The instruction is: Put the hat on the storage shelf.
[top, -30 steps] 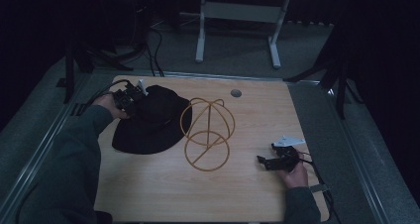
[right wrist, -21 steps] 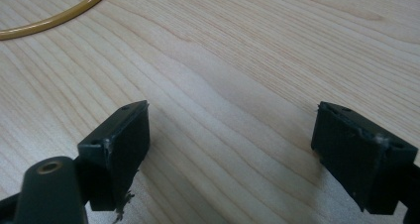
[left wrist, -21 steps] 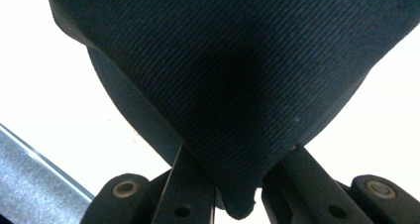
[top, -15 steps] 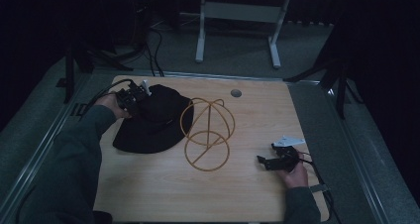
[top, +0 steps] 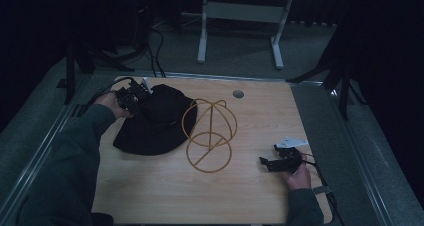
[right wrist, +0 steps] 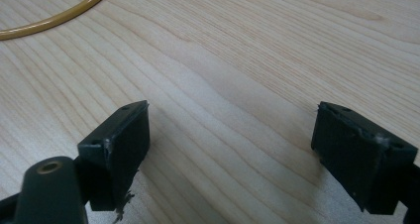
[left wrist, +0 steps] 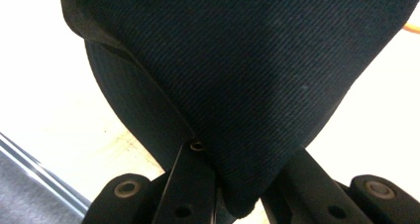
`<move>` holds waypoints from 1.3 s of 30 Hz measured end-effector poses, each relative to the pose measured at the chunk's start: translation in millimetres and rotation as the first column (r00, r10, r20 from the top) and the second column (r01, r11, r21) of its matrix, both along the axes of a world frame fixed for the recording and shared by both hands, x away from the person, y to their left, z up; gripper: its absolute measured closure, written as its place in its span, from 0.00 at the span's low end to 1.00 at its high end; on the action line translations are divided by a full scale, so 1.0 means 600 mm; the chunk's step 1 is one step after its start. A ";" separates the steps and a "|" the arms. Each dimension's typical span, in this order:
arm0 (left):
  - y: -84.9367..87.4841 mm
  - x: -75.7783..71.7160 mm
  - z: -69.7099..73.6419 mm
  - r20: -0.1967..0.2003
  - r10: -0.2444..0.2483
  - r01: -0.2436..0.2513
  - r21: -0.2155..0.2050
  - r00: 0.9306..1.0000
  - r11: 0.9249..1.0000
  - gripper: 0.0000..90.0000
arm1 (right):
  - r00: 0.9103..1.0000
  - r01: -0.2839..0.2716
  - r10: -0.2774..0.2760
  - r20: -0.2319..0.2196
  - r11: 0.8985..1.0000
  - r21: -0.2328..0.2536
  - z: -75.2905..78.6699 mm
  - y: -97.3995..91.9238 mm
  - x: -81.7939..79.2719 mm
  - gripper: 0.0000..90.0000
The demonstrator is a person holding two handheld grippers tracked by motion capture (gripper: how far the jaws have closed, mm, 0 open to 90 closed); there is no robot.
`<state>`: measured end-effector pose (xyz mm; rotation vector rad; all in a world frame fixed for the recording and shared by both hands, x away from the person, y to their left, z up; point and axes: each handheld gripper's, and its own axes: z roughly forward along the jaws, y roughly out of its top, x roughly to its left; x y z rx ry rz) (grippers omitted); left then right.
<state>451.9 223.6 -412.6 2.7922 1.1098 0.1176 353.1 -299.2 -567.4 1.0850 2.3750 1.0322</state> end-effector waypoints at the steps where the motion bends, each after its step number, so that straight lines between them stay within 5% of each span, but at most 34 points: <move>1: 0.001 0.000 0.002 0.000 0.002 -0.002 -0.005 1.000 1.000 0.97 | 1.000 0.000 0.000 0.000 1.000 0.000 0.000 0.000 0.000 0.17; 22: 0.005 -0.013 0.038 0.025 -0.016 0.017 -0.032 1.000 0.999 0.97 | 1.000 0.000 0.000 0.000 1.000 0.000 0.000 0.000 0.000 0.17; 39: 0.038 -0.034 0.078 0.091 0.011 0.000 -0.114 0.996 0.993 0.97 | 1.000 0.000 0.000 0.000 1.000 0.000 0.000 0.000 0.000 0.17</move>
